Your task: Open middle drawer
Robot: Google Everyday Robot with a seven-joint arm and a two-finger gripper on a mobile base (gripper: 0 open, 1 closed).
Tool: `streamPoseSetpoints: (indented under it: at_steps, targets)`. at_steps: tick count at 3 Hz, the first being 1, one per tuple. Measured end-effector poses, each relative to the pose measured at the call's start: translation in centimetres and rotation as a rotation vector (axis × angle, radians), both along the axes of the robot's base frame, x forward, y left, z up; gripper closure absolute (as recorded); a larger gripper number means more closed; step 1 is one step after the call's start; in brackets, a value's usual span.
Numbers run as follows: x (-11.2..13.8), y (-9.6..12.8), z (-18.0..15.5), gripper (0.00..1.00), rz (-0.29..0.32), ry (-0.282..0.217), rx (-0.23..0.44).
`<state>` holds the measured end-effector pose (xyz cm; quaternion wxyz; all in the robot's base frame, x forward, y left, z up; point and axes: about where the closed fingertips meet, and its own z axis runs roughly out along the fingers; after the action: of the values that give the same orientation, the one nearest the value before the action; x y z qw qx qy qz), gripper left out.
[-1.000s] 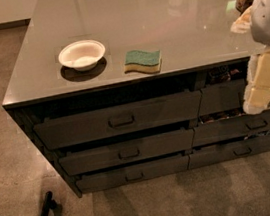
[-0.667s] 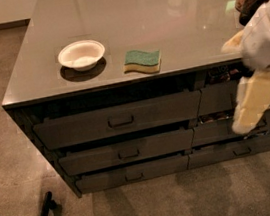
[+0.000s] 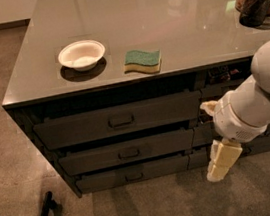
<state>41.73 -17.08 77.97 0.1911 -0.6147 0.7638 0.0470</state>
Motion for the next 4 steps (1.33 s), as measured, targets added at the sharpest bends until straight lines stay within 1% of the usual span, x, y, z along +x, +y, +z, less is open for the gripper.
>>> streamPoseSetpoints:
  at_steps: [1, 2, 3, 4]
  targets:
    - [0.0, 0.0, 0.1, 0.00, 0.000, -0.001, 0.000]
    - [-0.1, 0.6, -1.7, 0.00, 0.041, -0.006, 0.023]
    - [0.2, 1.9, -6.5, 0.00, 0.109, -0.018, 0.058]
    - [2.3, 3.5, -12.4, 0.00, 0.166, -0.040, 0.085]
